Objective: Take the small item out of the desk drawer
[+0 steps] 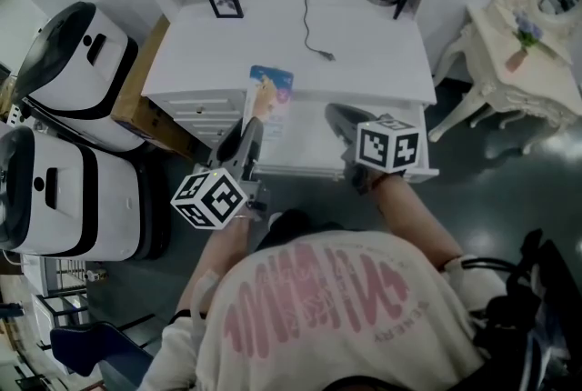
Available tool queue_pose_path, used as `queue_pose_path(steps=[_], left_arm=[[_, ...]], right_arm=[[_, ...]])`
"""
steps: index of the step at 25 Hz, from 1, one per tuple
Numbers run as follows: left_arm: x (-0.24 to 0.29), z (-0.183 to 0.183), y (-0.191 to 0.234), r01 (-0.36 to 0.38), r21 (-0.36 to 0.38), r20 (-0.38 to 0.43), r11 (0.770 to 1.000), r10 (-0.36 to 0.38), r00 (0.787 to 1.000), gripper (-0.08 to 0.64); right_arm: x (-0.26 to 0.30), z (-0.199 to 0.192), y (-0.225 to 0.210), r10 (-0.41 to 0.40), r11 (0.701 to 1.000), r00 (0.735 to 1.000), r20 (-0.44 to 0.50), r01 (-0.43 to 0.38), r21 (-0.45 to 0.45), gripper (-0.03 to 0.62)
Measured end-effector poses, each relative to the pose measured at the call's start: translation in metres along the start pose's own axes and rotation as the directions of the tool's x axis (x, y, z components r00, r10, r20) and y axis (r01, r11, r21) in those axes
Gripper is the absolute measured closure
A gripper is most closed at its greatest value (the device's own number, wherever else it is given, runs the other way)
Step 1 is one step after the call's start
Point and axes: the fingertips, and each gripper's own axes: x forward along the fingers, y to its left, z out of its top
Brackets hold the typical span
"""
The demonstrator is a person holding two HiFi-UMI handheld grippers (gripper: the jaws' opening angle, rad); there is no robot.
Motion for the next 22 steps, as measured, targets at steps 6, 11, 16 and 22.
queue_pose_path(steps=[6,11,16,22], left_arm=[[-0.0041,0.0039,0.0008,-0.009,0.01,0.009,1.0,0.009,1.0,0.445],[-0.0039,0.0027,-0.0003,-0.01,0.012,0.014,1.0,0.01,1.0,0.445],[-0.0013,0.0027,-0.0022,-0.001,0.011,0.01,1.0,0.001,1.0,0.445],[0.0028,0.0018,-0.0008,0.006,0.004,0.005,1.0,-0.006,1.0,0.445]], right_arm=[[0.0008,0.0037,0.0034,0.011,1.0,1.0,0.011,-0.011,0.0,0.568],[-0.0013,0.0044,0.006,0.022,1.0,1.0,0.013,-0.022,-0.009,0.568],[-0.0025,0.0058,0.0062,0.024,1.0,1.0,0.014,-0.023,-0.01,0.568],[-0.004,0.0058,0.0071,0.021,1.0,1.0,0.014,-0.021,-0.017,0.568]])
